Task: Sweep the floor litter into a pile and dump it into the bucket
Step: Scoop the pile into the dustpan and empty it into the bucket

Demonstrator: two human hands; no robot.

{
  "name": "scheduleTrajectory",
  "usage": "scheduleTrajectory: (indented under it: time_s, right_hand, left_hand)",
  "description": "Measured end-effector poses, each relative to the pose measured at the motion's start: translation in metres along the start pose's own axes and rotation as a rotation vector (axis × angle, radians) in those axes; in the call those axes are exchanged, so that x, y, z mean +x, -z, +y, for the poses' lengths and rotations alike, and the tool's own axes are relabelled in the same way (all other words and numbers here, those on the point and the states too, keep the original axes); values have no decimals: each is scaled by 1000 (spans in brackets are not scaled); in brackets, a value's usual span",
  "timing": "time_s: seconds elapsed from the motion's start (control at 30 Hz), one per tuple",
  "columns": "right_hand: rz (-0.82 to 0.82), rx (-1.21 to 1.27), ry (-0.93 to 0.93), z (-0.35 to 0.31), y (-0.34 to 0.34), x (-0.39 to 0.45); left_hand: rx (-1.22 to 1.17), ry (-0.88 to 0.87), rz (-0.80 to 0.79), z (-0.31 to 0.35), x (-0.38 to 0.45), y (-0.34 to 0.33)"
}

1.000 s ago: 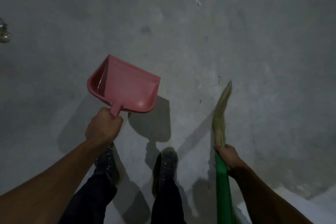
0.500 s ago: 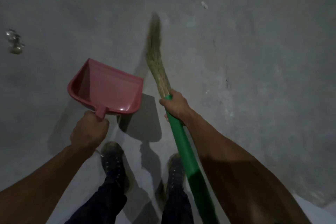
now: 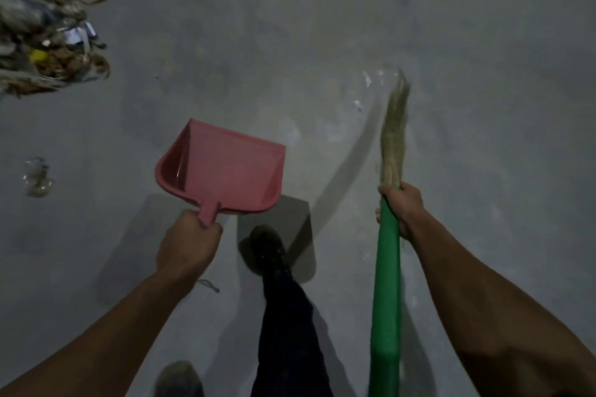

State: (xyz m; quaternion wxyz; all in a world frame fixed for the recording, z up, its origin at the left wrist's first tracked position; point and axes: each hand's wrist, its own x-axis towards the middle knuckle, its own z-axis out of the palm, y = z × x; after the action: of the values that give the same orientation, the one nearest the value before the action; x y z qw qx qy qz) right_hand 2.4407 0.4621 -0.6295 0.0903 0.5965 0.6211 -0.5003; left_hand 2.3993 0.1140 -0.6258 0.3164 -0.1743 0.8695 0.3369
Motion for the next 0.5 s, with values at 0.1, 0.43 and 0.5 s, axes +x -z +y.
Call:
scheduleTrajectory:
  time_s: [0.1, 0.43, 0.5]
  right_hand:
    - [40, -26, -84, -29, -7, 58]
    - [-117, -393, -102, -105, -68, 138]
    - [-146, -501, -52, -114, -84, 144]
  left_hand:
    - [20, 23, 30, 34, 39, -15]
    - [15, 109, 42, 89, 108, -40]
    - [12, 124, 47, 92, 115, -41]
